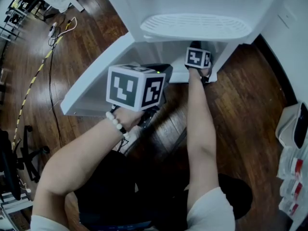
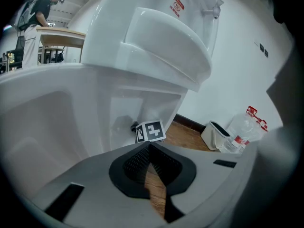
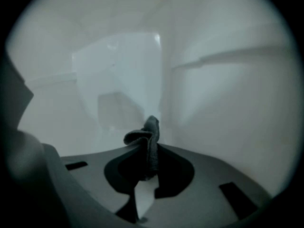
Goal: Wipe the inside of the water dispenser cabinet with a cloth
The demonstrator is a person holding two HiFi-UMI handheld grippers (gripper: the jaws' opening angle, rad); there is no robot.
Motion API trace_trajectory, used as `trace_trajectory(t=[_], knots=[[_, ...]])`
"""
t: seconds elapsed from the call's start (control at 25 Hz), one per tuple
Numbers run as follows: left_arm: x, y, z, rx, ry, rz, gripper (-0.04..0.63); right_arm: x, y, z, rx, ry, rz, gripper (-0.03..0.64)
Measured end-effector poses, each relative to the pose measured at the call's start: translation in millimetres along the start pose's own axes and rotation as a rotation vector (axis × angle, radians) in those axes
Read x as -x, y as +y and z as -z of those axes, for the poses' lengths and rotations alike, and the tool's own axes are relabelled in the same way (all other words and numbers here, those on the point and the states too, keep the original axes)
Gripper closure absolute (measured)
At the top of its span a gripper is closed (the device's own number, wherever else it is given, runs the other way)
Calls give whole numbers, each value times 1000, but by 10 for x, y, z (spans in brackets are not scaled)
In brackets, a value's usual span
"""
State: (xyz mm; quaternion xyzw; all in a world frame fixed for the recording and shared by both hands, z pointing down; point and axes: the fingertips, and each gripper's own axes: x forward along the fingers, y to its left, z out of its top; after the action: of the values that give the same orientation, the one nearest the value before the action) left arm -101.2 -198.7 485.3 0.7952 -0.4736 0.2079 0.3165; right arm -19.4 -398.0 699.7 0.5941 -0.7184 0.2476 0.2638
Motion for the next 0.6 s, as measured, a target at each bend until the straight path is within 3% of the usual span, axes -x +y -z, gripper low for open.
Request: trace_trajectory(t=[0.12,0.32,0.6], knots=[[19,-4,-10,-6,-4,-2,598,10,84,0,-1,-14,-46,578],[35,-17,-20,-8,-9,-5,597,71,761,-60,63,-62,-321,578],[64,-21,-13,-18,-9,-8,597,271,1509,128,120,-21,-536,578]])
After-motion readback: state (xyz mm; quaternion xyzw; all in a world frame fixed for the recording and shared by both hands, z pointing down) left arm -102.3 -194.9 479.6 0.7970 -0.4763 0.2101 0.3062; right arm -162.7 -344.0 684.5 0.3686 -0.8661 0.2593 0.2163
